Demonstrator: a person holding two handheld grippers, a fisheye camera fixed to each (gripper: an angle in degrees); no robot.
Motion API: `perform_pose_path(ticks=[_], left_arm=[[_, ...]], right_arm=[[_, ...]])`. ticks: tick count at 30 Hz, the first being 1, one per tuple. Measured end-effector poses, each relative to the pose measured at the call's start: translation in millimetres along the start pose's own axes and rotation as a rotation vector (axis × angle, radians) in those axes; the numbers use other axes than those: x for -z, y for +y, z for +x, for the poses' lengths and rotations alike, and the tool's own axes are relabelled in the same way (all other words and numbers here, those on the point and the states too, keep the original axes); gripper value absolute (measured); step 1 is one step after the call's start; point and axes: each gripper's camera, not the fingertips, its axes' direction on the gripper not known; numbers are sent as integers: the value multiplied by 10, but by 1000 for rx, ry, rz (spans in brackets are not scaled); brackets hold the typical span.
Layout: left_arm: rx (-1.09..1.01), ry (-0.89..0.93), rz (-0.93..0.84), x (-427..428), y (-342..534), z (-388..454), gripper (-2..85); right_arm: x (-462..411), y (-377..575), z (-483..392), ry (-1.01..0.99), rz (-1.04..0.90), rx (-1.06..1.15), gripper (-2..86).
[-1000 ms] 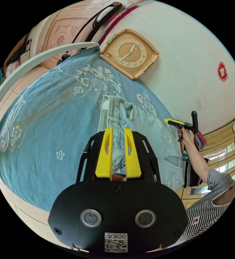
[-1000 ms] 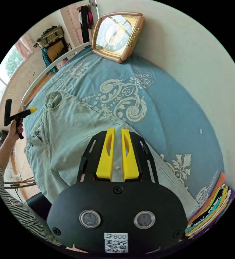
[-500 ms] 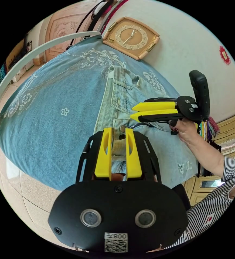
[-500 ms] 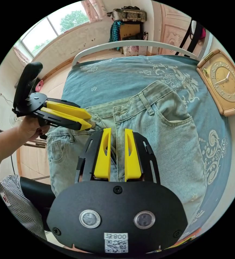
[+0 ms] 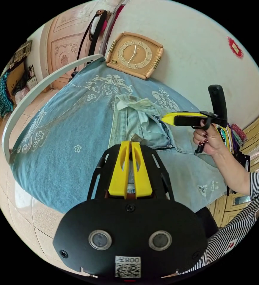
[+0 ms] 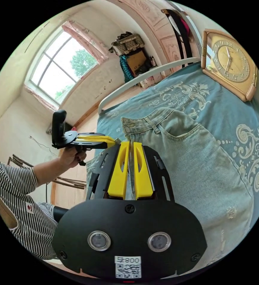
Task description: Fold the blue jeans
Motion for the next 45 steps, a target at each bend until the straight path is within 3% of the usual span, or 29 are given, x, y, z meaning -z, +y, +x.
perform_pose_path(ticks=[4, 8, 12, 15, 17, 20, 26, 29, 35, 41, 45], left_arm=[[68, 76, -39, -176, -132, -180, 6], [62, 41, -100, -318, -138, -209, 7], [125, -7, -10, -126, 38, -292, 5], [74, 77, 76, 11, 126, -171, 3], [13, 93, 31, -65, 131, -28, 2], [-65, -76, -133, -351, 184, 115, 1], [-78, -80, -79, -349, 351, 59, 0], [-72, -82, -75, -348, 399, 34, 0], [-32, -143, -24, -186, 480, 33, 1], [-47, 149, -3, -122, 677, 102, 1], [-72, 78, -74, -296, 730, 243, 2]], right_arm=[[131, 124, -22, -53, 30, 48, 23], [-227, 212, -112, 34, -156, 140, 25], [-654, 392, -61, 132, -316, 149, 27], [-626, 485, -26, 107, -270, 125, 27], [-600, 528, -33, 110, -273, 123, 26], [-464, 572, -82, 120, -261, 103, 20], [196, 970, -132, 239, -54, 3, 3], [-88, 1113, 73, 175, -241, -69, 2], [230, 1264, 91, 125, -154, -137, 2], [1280, 1980, 71, 159, 59, -278, 1], [1592, 2491, 120, 222, 99, -445, 1]])
